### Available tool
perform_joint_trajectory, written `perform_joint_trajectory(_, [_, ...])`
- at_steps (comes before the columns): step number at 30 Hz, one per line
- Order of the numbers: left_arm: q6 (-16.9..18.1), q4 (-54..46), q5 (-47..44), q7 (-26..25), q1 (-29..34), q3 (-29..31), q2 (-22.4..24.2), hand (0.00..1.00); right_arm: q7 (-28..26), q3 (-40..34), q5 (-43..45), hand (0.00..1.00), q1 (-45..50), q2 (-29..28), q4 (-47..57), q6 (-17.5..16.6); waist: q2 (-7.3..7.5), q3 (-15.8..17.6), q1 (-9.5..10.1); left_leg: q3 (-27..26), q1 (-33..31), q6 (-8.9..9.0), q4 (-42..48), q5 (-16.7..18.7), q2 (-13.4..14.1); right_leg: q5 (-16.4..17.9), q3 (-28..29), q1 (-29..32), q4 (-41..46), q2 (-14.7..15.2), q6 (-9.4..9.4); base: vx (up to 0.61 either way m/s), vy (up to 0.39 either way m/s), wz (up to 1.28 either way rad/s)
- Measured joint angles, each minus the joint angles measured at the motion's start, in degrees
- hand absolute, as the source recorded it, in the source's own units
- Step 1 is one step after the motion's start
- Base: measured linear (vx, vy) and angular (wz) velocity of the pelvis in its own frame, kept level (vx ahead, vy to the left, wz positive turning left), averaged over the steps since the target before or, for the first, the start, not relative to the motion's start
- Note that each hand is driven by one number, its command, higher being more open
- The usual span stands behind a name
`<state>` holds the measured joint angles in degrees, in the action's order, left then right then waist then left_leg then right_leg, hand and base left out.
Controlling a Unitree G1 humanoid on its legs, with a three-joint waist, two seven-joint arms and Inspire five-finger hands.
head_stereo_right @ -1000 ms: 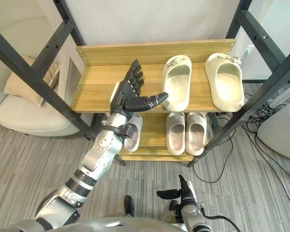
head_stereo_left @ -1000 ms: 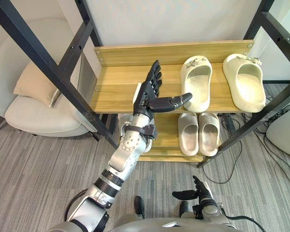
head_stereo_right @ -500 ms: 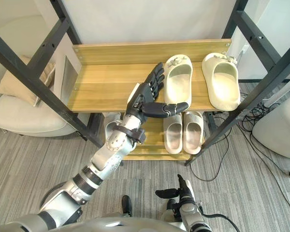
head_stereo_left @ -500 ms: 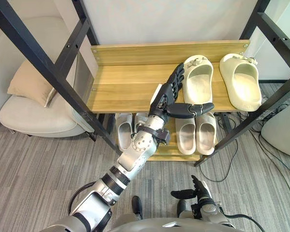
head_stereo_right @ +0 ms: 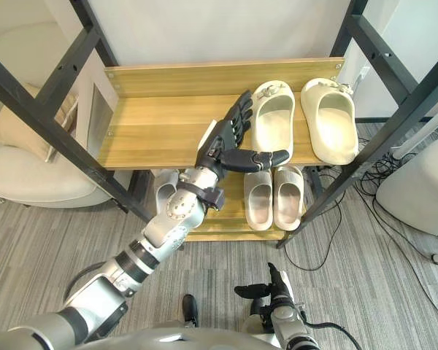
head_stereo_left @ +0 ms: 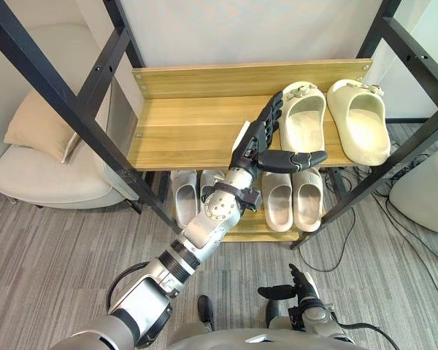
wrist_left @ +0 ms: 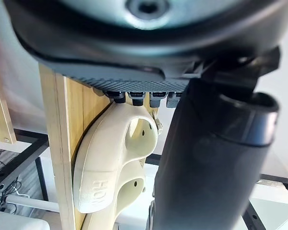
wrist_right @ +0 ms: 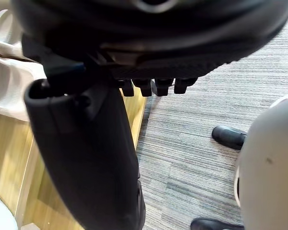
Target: Organize the slippers on the shoe rack
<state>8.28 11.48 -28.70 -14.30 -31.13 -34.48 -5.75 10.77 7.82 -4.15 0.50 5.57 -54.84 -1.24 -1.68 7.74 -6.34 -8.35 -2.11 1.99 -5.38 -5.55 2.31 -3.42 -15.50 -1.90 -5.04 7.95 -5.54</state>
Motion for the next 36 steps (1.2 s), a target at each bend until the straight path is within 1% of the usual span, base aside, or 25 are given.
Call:
perform_joint_trajectory(8, [0.02,1.31,-0.63,-0.34,-1.72,-0.45,1.91,1.0,0.57,-0.04,0.26,1.0,-0.51,-0.19,-0.02,0.01,0.12,0.72,-0.39,-0.01,0.02,0.01,0.0,0.02,0.01,0.0,-0.01,-0.03,0.02,-0.01,-0.01,0.0,0.0,0.0])
perform_joint_trajectory(16, [0.02,1.48,-1.13,-0.42,-1.85,-1.25,3.19,1.0,0.69,-0.02,0.85,1.0,-1.26,-0.66,-0.05,0.01,0.12,0.86,-0.42,0.08,0.11,0.01,0.0,0.02,-0.06,0.01,-0.12,-0.18,0.13,0.05,-0.01,0.0,0.0,0.0])
perform_joint_trajectory(31, [-0.32,2.32,-1.6,-1.14,-2.77,-0.94,3.25,1.0,0.77,0.04,1.06,1.0,-1.83,-1.16,-0.17,0.0,0.15,0.95,-0.36,0.53,0.38,-0.09,0.02,-0.07,-0.18,-0.03,-0.28,-0.64,0.2,0.43,-0.09,0.0,0.0,0.0])
perform_joint_trajectory(33, [-1.03,1.89,0.11,-1.6,-2.91,-0.25,3.21,1.0,0.77,0.03,1.1,1.0,-1.94,-0.97,-0.92,0.0,0.06,0.89,-0.18,0.72,0.08,-0.19,0.04,-0.15,-0.25,-0.07,-0.38,-0.58,0.23,0.59,-0.15,0.0,0.0,0.02])
perform_joint_trajectory(36, [-1.44,-1.87,0.21,-1.57,-2.91,-0.02,2.34,1.0,0.75,0.01,1.81,1.0,-1.7,-0.58,-1.26,0.14,-0.02,0.85,0.01,1.0,-0.27,-0.33,0.3,-0.28,-0.41,-0.12,-0.67,-0.42,0.25,0.71,-0.22,0.0,0.001,0.06])
